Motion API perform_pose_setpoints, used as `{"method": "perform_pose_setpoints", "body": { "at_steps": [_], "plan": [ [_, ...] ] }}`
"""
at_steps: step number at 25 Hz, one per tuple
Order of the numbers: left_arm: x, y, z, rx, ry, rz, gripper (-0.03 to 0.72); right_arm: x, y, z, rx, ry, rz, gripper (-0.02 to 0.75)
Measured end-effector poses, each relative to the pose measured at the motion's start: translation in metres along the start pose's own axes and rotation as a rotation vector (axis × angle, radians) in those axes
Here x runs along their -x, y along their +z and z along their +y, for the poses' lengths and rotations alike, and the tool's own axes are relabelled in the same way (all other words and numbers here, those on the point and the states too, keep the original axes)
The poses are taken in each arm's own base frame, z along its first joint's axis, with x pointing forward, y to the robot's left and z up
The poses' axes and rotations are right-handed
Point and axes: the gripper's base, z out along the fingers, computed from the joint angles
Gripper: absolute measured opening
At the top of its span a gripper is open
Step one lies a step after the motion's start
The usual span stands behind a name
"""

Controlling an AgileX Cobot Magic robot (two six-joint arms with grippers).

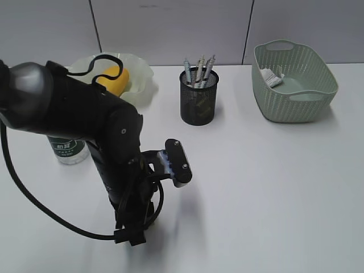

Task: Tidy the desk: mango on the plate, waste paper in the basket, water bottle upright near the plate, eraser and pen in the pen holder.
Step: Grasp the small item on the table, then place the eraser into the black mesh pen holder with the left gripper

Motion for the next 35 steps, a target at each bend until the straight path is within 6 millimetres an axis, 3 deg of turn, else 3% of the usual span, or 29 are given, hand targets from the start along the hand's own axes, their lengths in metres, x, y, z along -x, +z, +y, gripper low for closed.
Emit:
{"method": "perform_pose_setpoints", "body": {
  "at_steps": [7, 13, 19, 28, 35],
  "plan": [
    [0.003, -0.007, -0.008, -0.065, -0.073, -0.03, 0.202, 0.0, 0.0, 0.0, 0.0, 0.0, 0.0, 0.435],
    [0.016, -0.051, -0.017, -0.136, -0.213, -0.225, 0.202, 0.0, 0.0, 0.0, 0.0, 0.0, 0.0, 0.435],
    [0.034, -0.081, -0.014, -0.146, -0.295, -0.398, 0.202, 0.0, 0.0, 0.0, 0.0, 0.0, 0.0, 0.435],
    [0.064, -0.128, 0.03, 0.051, -0.443, -0.766, 0.202, 0.0, 0.0, 0.0, 0.0, 0.0, 0.0, 0.435],
    [0.062, -0.147, 0.07, 0.265, -0.566, -0.997, 0.202, 0.0, 0.0, 0.0, 0.0, 0.0, 0.0, 0.435]
  ]
}}
